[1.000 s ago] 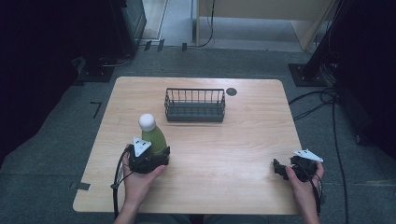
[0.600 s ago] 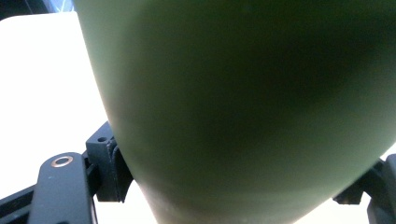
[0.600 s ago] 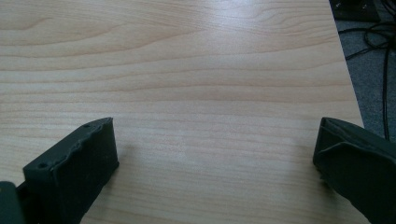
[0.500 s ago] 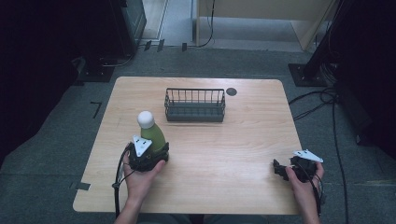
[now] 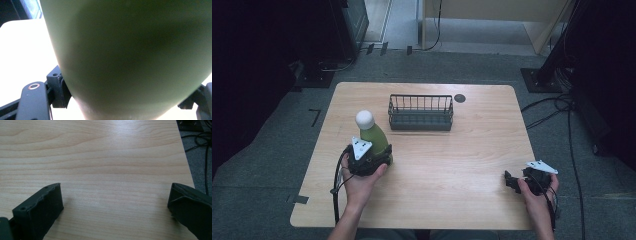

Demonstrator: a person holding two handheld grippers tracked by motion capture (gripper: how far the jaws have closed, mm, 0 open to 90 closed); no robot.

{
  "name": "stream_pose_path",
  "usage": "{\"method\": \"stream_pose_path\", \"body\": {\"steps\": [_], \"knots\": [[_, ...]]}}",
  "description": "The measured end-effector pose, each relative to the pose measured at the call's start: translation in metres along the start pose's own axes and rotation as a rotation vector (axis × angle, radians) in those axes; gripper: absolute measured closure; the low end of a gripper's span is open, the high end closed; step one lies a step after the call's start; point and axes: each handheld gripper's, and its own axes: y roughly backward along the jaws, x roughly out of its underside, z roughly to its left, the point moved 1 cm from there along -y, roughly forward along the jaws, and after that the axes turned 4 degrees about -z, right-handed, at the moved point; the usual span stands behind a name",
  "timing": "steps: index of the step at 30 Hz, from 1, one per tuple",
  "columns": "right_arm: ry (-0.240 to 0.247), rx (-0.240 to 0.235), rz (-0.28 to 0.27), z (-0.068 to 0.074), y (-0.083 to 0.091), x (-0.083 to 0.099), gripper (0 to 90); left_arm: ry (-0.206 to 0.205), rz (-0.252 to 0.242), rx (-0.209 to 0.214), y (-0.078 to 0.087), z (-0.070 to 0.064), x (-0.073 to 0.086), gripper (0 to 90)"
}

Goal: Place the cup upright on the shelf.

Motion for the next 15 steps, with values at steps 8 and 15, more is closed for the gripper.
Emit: {"method": "stream_pose_path", "body": {"steps": [8,15], "knots": [[0.0,0.0,0.0,0.0,0.0,0.0,0.0,0.008,-0.02,0.023,-0.013,-0.001,-0.024,21.1],[0.006,-0.008,0.0,0.0,0.0,0.0,0.0,0.001,-0.04,0.026,-0.024,0.0,-0.05,21.2]]}}
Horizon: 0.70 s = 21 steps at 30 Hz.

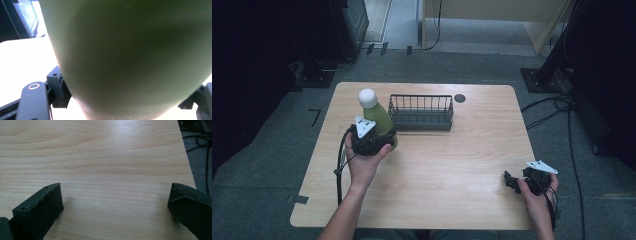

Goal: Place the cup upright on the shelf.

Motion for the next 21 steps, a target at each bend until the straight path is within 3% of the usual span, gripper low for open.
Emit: {"method": "stream_pose_path", "body": {"steps": [6,10,21], "knots": [[-0.002,0.0,0.0,0.0,0.0,0.0,0.0,0.004,-0.004,0.023,-0.009,0.001,-0.019,21.2],[0.0,0.001,-0.001,0.0,0.0,0.0,0.0,-0.015,-0.007,0.022,-0.016,0.0,-0.032,21.2],[0.0,0.001,0.0,0.0,0.0,0.0,0.0,-0.012,-0.032,0.032,-0.037,-0.003,-0.062,21.2]]}}
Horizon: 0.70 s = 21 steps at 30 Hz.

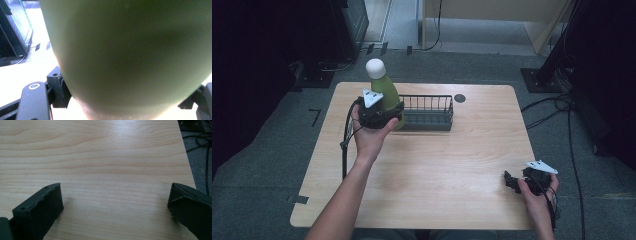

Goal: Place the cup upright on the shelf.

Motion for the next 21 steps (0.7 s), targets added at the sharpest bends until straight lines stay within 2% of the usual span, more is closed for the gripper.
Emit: {"method": "stream_pose_path", "body": {"steps": [7,13,17,21], "knots": [[0.0,-0.001,0.0,0.0,0.0,0.0,0.0,-0.015,-0.005,-0.009,-0.014,0.0,-0.011,21.2],[0.006,-0.005,0.0,0.0,0.0,0.0,0.0,0.015,-0.018,-0.015,-0.029,0.003,-0.016,21.2],[0.006,-0.005,-0.001,0.0,0.0,0.0,0.0,0.01,-0.017,-0.032,-0.039,0.004,-0.017,21.2],[0.006,-0.005,0.0,0.0,0.0,0.0,0.0,0.032,-0.03,-0.032,-0.048,0.008,-0.017,21.2]]}}
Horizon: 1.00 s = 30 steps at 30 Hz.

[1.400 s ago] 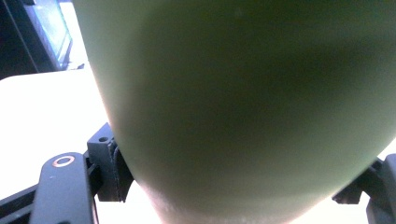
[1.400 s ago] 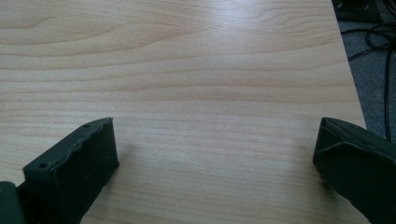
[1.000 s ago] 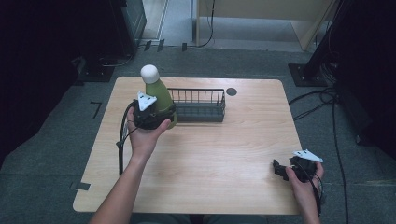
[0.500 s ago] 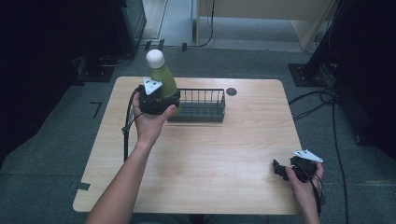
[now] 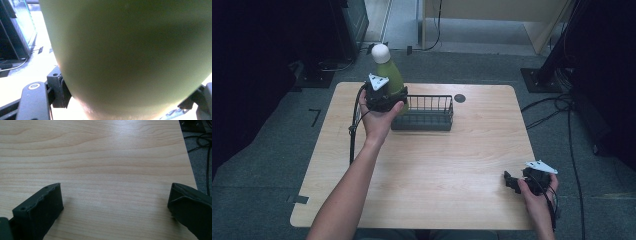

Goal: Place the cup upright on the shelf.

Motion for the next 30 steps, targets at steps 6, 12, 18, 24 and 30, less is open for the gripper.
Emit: {"method": "stream_pose_path", "body": {"steps": [6,12,18,24,30], "knots": [[0.0,0.0,0.0,0.0,0.0,0.0,0.0,-0.006,-0.024,-0.009,-0.01,0.002,0.001,21.3],[0.0,0.0,0.0,0.0,0.0,0.0,0.0,-0.006,-0.014,-0.018,-0.019,0.001,0.004,21.2],[0.0,0.0,0.0,0.0,0.0,0.0,0.0,-0.027,-0.003,-0.017,-0.026,-0.002,0.009,21.2],[0.0,0.0,0.0,0.0,0.0,0.0,0.0,-0.044,0.024,-0.032,-0.036,-0.002,0.016,21.2],[0.0,0.0,0.0,0.0,0.0,0.0,0.0,-0.073,0.06,-0.048,-0.045,-0.002,0.025,21.2]]}}
